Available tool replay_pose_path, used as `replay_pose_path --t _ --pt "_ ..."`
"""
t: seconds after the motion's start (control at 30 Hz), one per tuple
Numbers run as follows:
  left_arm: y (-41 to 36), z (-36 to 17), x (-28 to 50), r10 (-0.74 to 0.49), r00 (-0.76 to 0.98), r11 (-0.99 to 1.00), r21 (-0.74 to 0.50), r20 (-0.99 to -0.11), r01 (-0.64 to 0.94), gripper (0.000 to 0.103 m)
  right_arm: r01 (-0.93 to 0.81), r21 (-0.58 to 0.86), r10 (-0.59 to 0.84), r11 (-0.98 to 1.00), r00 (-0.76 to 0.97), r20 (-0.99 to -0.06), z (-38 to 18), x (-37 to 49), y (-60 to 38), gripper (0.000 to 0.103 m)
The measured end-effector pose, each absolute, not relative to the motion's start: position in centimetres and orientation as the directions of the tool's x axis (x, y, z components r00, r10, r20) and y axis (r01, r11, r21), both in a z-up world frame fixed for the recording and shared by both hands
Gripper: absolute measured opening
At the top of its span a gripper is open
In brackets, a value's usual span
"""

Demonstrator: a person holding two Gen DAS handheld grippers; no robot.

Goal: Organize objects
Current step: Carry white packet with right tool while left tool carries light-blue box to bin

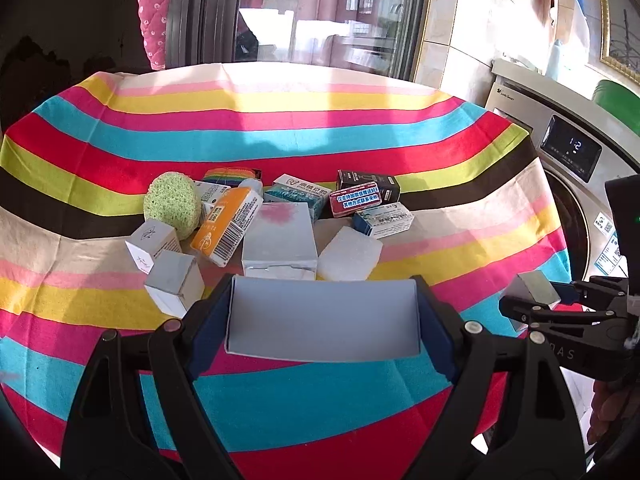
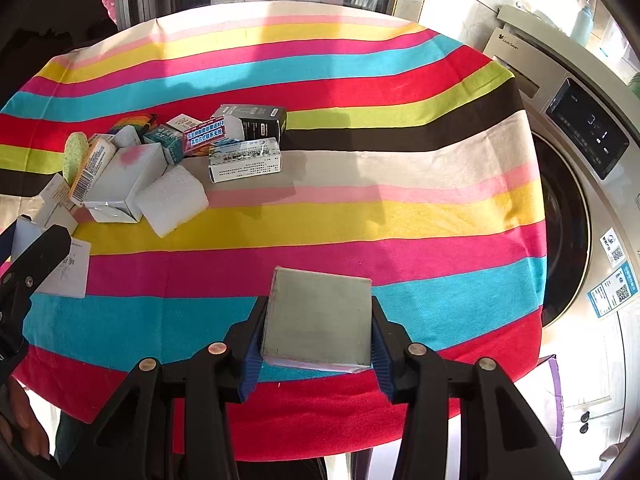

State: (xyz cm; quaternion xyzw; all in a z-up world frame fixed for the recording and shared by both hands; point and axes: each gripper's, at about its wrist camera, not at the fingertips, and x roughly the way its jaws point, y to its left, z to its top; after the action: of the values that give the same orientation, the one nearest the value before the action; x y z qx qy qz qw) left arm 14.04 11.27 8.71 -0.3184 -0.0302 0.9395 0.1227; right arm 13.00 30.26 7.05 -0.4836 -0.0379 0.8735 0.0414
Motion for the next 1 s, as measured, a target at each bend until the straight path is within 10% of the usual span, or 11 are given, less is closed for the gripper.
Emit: replay_pose_path --t 1.0 --pt "26.8 9.6 20.4 0.557 -0.543 -0.763 -0.131 -0.628 -0.632 0.086 -0.379 -0.061 0.233 -0.923 -0.426 -0.874 5.2 25.8 46.8 0.047"
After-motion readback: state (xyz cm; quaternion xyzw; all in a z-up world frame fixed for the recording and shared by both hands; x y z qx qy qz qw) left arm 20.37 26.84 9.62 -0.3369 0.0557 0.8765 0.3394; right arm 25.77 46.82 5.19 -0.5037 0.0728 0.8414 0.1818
